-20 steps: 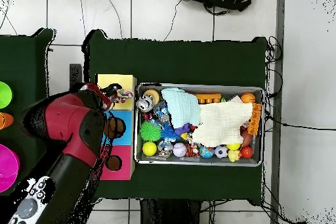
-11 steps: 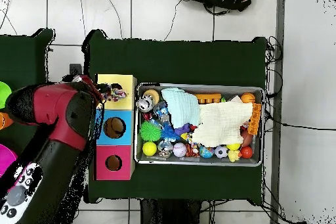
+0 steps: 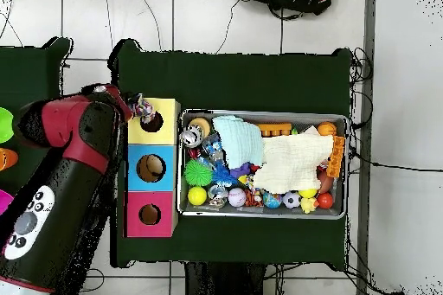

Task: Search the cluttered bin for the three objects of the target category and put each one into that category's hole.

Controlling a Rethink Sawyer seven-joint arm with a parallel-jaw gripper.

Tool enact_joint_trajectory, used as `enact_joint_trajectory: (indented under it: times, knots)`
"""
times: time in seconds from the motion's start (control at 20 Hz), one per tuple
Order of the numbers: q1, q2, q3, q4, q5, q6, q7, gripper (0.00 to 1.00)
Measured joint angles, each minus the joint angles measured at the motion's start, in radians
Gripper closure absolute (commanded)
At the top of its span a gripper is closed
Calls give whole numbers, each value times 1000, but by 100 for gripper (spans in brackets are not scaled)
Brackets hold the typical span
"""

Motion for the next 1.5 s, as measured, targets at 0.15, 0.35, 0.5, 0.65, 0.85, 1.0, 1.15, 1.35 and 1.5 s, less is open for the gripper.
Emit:
enact_joint_trajectory:
  times: [0.15,0.35,0.5,0.65,0.85,1.0,1.15,1.35,1.5]
  knots:
    - [-1,10,17,6,-4,-71,0,100]
    - [-1,-12,48,30,-13,-134,0,100]
    - [-1,-33,65,52,-16,-156,0,100]
    - [-2,-47,67,67,-17,-159,0,100]
    - [-3,-76,73,87,-17,-159,0,100]
    - [-4,-101,84,104,-18,-159,0,100]
    - [-12,-142,118,126,-23,-159,0,100]
    - [-29,-194,156,156,-42,-159,0,100]
    - [-42,-215,174,170,-65,-159,0,100]
